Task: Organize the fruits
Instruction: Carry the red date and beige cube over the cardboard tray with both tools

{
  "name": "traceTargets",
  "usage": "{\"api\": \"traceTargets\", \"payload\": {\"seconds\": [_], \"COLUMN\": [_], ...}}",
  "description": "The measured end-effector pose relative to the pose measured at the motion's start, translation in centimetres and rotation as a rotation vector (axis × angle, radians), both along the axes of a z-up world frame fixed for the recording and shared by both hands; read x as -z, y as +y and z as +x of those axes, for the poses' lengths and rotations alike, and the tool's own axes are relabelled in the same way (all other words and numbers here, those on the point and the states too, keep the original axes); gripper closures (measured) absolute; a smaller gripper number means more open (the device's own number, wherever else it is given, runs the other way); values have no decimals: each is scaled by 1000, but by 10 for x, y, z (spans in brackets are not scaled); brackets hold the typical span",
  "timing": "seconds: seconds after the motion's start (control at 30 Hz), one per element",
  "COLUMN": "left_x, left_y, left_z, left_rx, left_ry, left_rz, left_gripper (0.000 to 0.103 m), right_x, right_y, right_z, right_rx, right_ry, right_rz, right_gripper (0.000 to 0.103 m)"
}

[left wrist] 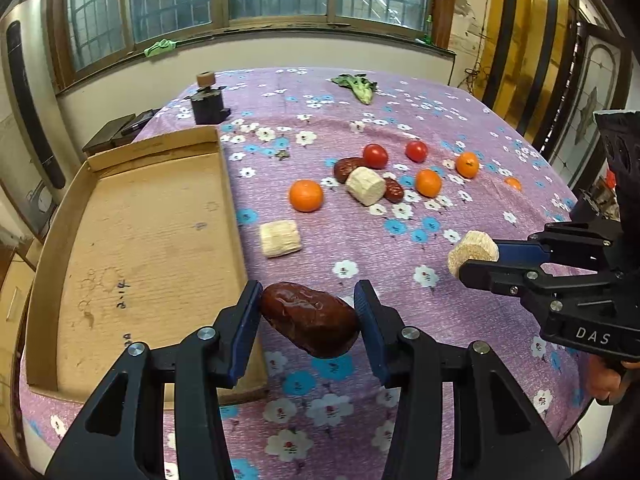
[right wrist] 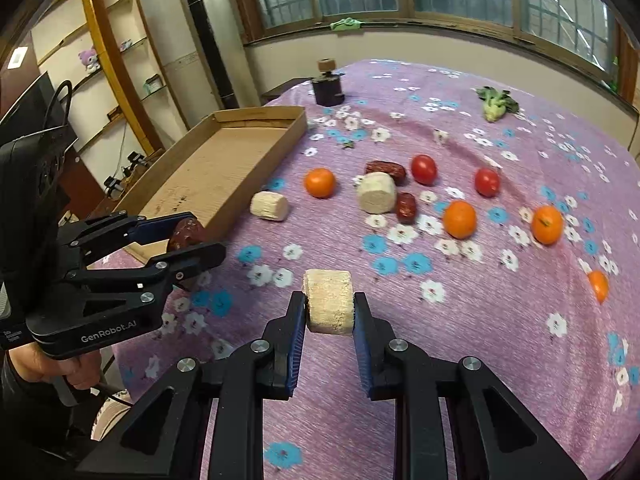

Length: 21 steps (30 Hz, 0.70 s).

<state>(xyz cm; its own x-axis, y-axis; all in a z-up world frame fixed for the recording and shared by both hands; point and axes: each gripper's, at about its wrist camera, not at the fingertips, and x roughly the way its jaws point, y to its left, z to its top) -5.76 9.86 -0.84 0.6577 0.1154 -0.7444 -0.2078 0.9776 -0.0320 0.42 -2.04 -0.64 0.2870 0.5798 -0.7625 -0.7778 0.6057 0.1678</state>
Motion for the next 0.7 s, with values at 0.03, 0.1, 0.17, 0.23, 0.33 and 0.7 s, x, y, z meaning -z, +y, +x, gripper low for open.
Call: {"api": "traceTargets", "payload": {"seconds": [0.03, 0.1, 0.17, 0.23, 0.33, 0.7], "left_x": [0, -1, -1, -2, -2, 0], "left_y": [3, 8, 15, 21, 33, 84], "left_z": [-1, -3, -4, -7, -11, -35], "left_rx": [-4, -14, -25, -40, -60, -165], "left_ry": [-1, -2, -4, -7, -7, 1], "left_rz": [-2, -1, -3, -2, -3, -4], "left_gripper": [57, 57, 57, 57, 57, 57], "right_x": [0, -1, -2, -3, -5, -11], "right_y": [4, 11, 18, 26, 39, 90], "right_z": [-1, -3, -5, -8, -11, -26], "right_rx": [-7, -20, -35, -51, -76, -173], "right_ry": [0, 0, 0, 0, 0, 5], "right_rz": [-1, 0, 1, 2, 4, 14], "right_gripper": [80, 80, 80, 80, 80, 80]}}
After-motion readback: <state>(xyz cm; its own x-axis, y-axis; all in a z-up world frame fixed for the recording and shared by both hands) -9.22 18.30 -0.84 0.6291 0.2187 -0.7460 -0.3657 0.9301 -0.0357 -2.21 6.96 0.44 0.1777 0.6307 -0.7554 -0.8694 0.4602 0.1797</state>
